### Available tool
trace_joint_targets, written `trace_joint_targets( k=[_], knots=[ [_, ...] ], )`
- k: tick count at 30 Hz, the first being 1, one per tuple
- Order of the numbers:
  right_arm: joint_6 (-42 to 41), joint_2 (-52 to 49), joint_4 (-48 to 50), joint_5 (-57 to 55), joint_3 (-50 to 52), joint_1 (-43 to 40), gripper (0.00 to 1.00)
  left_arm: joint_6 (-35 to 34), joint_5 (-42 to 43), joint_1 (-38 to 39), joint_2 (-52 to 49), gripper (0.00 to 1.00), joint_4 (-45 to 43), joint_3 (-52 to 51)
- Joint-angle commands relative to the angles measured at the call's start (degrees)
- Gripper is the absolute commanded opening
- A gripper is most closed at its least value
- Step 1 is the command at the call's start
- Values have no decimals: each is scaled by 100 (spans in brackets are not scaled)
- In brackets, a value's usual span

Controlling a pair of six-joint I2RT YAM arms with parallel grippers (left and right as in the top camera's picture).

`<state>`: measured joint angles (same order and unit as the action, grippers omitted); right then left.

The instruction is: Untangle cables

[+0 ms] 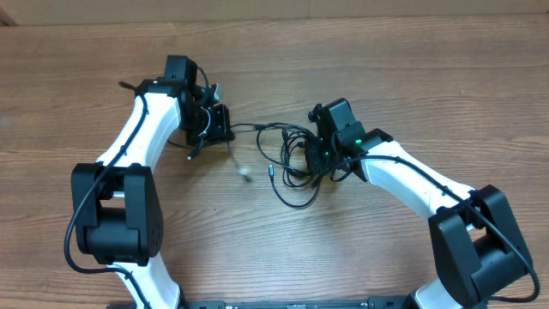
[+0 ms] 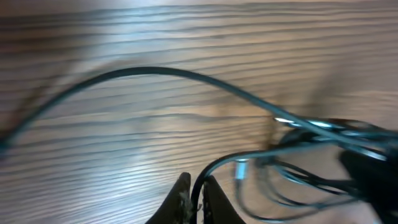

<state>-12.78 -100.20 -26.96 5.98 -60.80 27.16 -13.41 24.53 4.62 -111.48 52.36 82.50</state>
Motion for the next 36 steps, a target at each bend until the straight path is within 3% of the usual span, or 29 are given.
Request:
trace_joint_targets(
  k=[1, 10, 14, 16, 17, 20, 21, 25, 31, 36],
  knots=[
    [-24, 140, -28, -114, -42, -50, 4, 98, -1257, -85, 173, 9, 105, 111],
    [-24, 140, 68, 2739, -42, -129, 4, 52, -1766, -85, 170, 11, 109, 111],
    [-26, 140, 66, 3331, -42, -317, 5, -52, -1670, -83, 170, 12, 122, 111],
    [-46, 140, 42, 3324, -42, -452, 33, -48, -1478, -83, 170, 13, 122, 111],
    [-48, 140, 17, 3314, -42, -538, 65, -46, -1366, -83, 170, 13, 120, 111],
    [-70, 140, -125, 3314, -39, -730, 97, 87, -1047, -83, 170, 14, 120, 111],
    [-70, 140, -188, 3314, -39, -772, 100, 168, -942, -83, 170, 15, 120, 111],
    [-111, 140, -365, 3104, -39, -901, 100, 343, -627, -79, 170, 21, 129, 111],
    [-1010, 140, -841, 1329, -35, -1045, 100, 901, 127, 68, 170, 28, 192, 111],
    [-1281, 140, -1259, 1014, -35, -1051, 95, 776, 2, 562, 138, 31, 223, 107]
  ],
)
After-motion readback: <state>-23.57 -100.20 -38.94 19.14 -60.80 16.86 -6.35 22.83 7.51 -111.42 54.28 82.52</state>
